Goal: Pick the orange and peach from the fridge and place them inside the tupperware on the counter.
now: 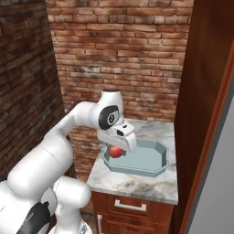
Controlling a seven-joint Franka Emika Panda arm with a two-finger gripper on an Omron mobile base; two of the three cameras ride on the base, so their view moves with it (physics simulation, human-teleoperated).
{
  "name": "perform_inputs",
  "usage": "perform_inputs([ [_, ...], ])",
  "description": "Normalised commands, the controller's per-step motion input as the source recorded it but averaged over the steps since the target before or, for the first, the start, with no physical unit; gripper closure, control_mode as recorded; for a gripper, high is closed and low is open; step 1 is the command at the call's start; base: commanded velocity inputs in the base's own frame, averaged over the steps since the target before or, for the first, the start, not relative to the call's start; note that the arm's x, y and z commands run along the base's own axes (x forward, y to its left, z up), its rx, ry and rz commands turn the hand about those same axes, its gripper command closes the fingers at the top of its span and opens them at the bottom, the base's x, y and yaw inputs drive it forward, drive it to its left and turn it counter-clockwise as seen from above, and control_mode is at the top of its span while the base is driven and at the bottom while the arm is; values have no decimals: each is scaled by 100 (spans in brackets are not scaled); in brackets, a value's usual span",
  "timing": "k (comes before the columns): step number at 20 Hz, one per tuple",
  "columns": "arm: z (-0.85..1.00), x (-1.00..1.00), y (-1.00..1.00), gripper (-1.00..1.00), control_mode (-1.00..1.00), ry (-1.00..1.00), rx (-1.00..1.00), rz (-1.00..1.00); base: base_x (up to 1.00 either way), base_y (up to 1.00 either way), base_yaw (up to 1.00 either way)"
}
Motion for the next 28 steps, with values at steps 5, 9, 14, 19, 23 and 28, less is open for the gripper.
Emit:
perform_inputs([
  [5,-29,50,-50,100,-100,0,32,24,0,0,0],
  [9,-21,63,-42,100,-100,-4,25,19,0,0,0],
  [14,-15,59,-32,100,-100,-5,6,8,0,0,0],
  [19,-17,53,-5,100,-100,8,-1,0,0,0,0],
  [23,-41,24,0,100,-100,11,-10,0,0,0,0],
  [28,-57,4,2,100,-100,0,-12,0,0,0,0],
])
